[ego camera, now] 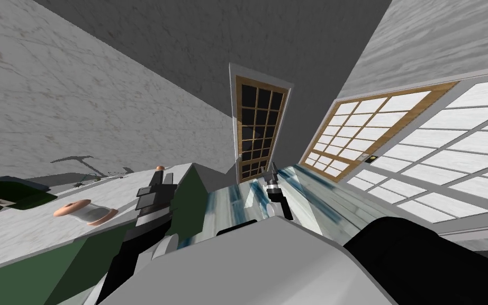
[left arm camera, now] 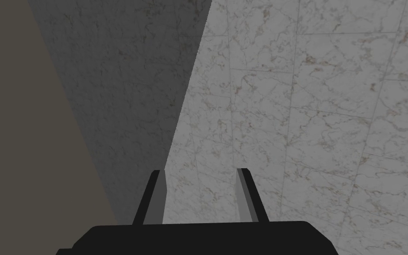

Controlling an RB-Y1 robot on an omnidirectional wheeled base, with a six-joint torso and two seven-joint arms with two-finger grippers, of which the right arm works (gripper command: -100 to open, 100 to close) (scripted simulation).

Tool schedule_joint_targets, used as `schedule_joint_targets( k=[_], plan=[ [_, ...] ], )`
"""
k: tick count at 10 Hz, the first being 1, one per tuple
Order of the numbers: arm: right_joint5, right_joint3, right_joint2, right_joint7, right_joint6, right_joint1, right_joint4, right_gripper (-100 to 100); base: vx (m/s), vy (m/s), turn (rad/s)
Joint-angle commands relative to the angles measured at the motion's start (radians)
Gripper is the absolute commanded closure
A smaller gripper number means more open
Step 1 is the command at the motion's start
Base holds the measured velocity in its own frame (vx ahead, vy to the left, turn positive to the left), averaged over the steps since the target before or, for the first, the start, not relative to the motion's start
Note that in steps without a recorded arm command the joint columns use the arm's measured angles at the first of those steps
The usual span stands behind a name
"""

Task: Pull the door open

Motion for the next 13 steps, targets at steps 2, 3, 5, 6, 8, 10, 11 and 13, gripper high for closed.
schedule_joint_targets(
  k=[2,3,5,6,8,10,11,13],
  plan=[
    [-0.054,0.018,-0.015,-0.053,-0.037,-0.008,0.064,-100,0.102,-0.028,0.186],
    [-0.075,0.024,-0.02,-0.072,-0.049,-0.013,0.09,-100,0.083,-0.032,0.206],
    [-0.118,0.037,-0.03,-0.112,-0.073,-0.024,0.141,-100,0.096,-0.033,0.186],
    [-0.141,0.043,-0.035,-0.133,-0.085,-0.029,0.167,-100,0.097,-0.024,0.195],
    [-0.164,0.05,-0.04,-0.154,-0.098,-0.035,0.194,-100,0.073,-0.029,0.11],
    [-0.21,0.063,-0.05,-0.197,-0.123,-0.046,0.248,-100,0.063,-0.02,0.171],
    [-0.233,0.07,-0.055,-0.218,-0.136,-0.052,0.276,-100,0.081,-0.042,0.215],
    [-0.257,0.077,-0.061,-0.24,-0.149,-0.058,0.303,-100,0.077,-0.046,0.124]
  ],
)
